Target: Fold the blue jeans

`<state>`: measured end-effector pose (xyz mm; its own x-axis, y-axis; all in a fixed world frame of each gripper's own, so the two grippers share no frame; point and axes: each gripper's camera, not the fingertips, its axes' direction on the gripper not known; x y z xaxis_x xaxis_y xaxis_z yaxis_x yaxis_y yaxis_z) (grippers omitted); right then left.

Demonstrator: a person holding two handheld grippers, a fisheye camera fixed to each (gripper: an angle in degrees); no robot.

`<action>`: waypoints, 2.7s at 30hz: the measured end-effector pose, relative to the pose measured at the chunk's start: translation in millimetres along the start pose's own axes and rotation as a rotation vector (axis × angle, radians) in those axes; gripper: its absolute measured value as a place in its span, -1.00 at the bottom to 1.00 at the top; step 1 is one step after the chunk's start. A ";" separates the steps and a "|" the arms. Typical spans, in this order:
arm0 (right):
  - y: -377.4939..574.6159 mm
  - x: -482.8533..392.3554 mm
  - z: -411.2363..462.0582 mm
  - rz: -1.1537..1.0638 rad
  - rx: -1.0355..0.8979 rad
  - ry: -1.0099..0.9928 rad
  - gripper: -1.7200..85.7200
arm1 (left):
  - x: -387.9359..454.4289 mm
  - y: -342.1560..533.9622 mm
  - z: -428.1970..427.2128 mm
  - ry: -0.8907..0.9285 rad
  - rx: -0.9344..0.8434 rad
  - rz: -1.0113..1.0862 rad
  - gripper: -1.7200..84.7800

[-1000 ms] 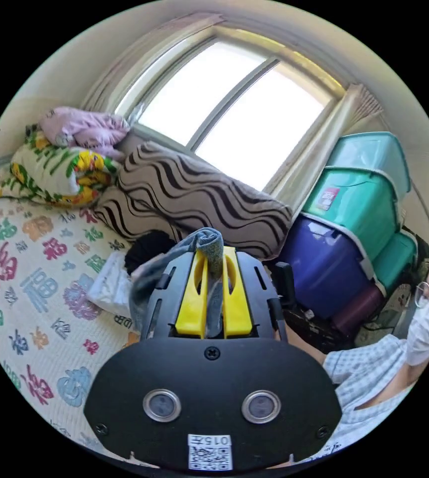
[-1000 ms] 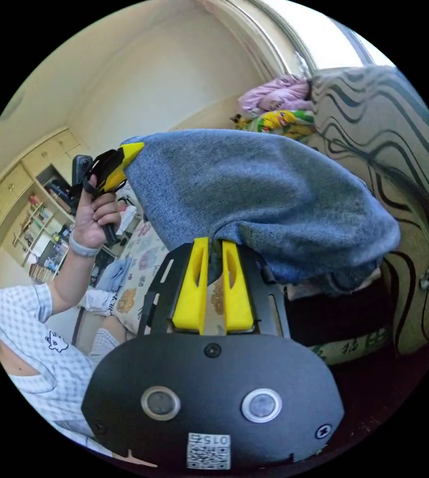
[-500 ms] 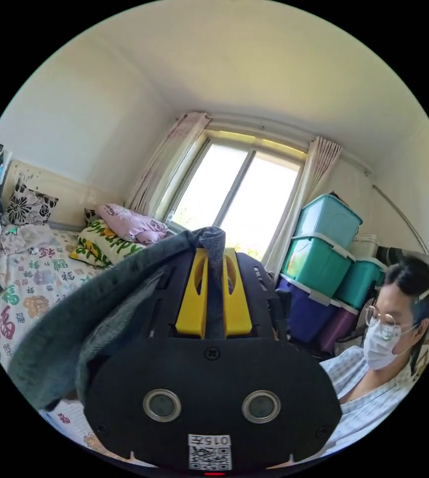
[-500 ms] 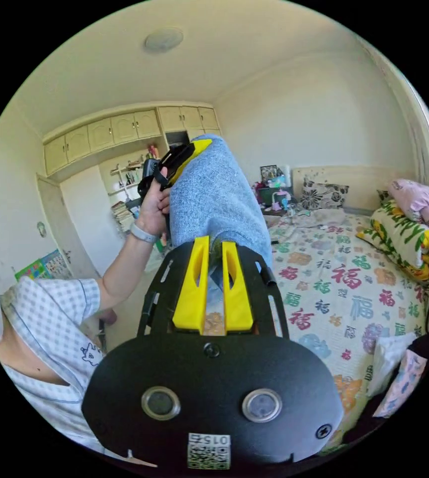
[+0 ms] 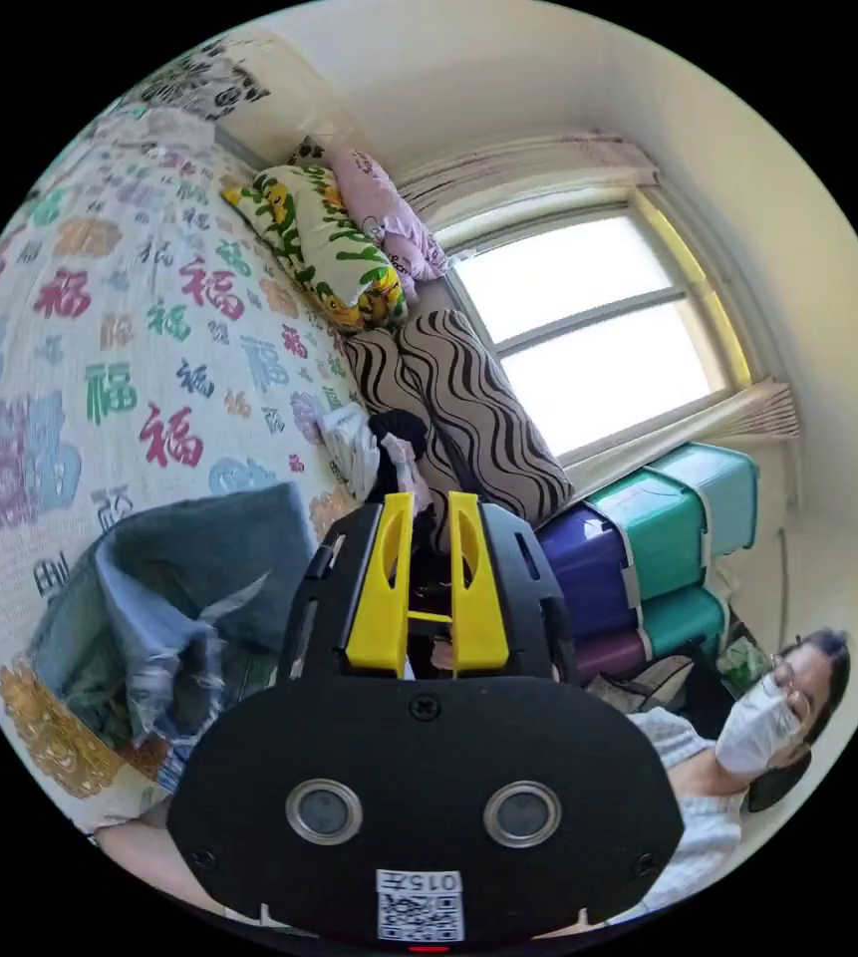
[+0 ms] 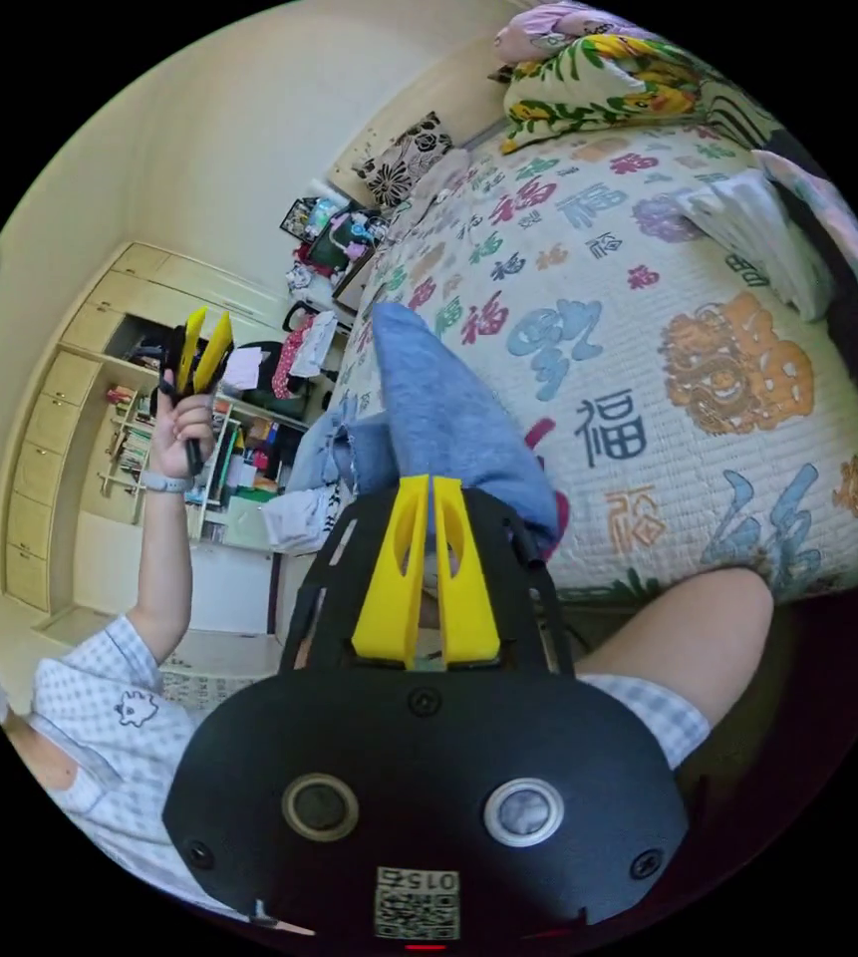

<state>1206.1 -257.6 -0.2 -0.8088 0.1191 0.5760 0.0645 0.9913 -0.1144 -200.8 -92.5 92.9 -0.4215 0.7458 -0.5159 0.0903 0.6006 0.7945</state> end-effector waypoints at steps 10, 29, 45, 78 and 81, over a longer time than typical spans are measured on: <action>-27.2 -54.0 129.6 -0.331 -0.265 0.148 -0.74 | -129.1 190.2 -150.7 -0.337 0.353 -0.476 -0.75; -85.7 -119.4 385.9 -0.744 -0.729 0.699 -0.72 | -173.5 223.7 -221.9 -0.373 0.205 -0.614 -0.78; -212.3 138.9 -117.7 0.099 0.197 0.632 -0.79 | -122.8 229.1 -309.1 -0.230 0.251 -0.496 -0.95; -221.1 319.5 -82.2 0.166 -0.171 0.263 -0.71 | 90.9 182.6 -468.3 -0.744 0.279 -0.308 -0.77; -239.0 330.6 -77.6 0.161 -0.196 0.382 -0.71 | 105.6 156.9 -458.2 -0.795 0.260 -0.222 -0.75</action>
<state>968.7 -450.8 280.4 -0.5081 0.2478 0.8249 0.3105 0.9460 -0.0929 -644.6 -51.7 309.9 0.2936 0.5250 -0.7989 0.3254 0.7309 0.5999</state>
